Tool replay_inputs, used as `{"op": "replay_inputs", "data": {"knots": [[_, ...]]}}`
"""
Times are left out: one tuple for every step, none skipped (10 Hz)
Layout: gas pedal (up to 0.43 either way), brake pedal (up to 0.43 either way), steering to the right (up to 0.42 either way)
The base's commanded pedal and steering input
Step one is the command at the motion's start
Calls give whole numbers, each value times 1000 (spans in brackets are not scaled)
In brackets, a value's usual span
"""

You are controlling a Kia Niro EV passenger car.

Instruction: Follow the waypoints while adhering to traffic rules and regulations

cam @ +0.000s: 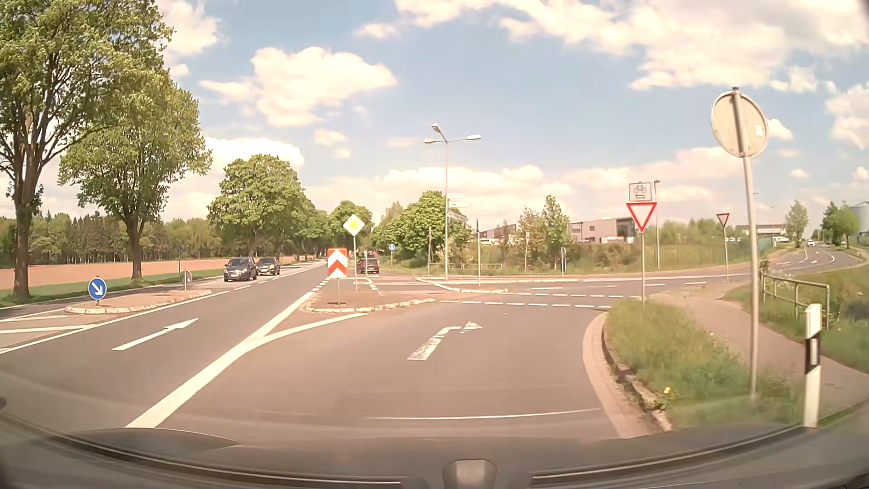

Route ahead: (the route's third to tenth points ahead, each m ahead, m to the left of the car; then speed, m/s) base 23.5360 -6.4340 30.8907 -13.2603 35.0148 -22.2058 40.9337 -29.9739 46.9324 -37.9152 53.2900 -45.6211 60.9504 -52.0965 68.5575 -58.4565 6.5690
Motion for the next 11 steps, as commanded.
{"op": "replay_inputs", "data": {"knots": [[0, 0, 49], [0, 0, 56], [0, 0, 66], [0, 0, 74], [0, 0, 83], [0, 0, 90], [0, 0, 101], [0, 0, 111], [39, 0, 118], [39, 0, 119], [39, 0, 118]]}}
